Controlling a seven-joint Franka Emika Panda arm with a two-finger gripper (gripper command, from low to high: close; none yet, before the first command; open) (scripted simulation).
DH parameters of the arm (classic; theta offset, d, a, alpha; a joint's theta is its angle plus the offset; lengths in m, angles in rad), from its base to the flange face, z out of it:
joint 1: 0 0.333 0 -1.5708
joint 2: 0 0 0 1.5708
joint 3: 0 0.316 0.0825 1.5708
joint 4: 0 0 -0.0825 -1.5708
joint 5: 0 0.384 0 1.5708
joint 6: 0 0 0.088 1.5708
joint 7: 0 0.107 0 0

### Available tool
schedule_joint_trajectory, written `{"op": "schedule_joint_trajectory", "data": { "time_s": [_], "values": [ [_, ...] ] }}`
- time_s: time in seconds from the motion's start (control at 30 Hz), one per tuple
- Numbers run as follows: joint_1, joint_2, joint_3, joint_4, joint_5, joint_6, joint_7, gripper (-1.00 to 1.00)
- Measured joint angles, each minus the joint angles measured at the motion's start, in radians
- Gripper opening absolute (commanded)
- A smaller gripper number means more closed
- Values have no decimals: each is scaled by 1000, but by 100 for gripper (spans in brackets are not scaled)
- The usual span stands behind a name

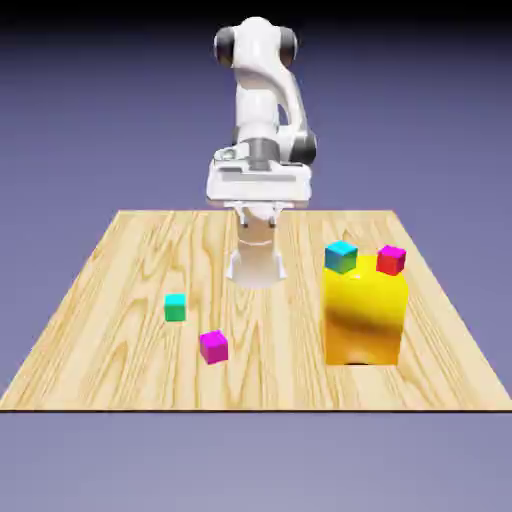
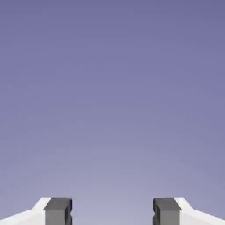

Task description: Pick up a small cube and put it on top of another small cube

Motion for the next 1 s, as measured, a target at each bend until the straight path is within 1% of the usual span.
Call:
{"op": "schedule_joint_trajectory", "data": {
  "time_s": [0.6,0.67,0.83,0.87,0.93,1.0],
  "values": [
    [147,652,-345,179,-160,-456,-434,0],
    [148,657,-348,180,-162,-460,-437,0],
    [93,838,-293,182,-105,-283,-472,0],
    [84,867,-284,183,-96,-254,-478,-100],
    [84,867,-284,183,-96,-255,-478,-100],
    [106,795,-306,182,-118,-325,-464,-100]
  ]
}}
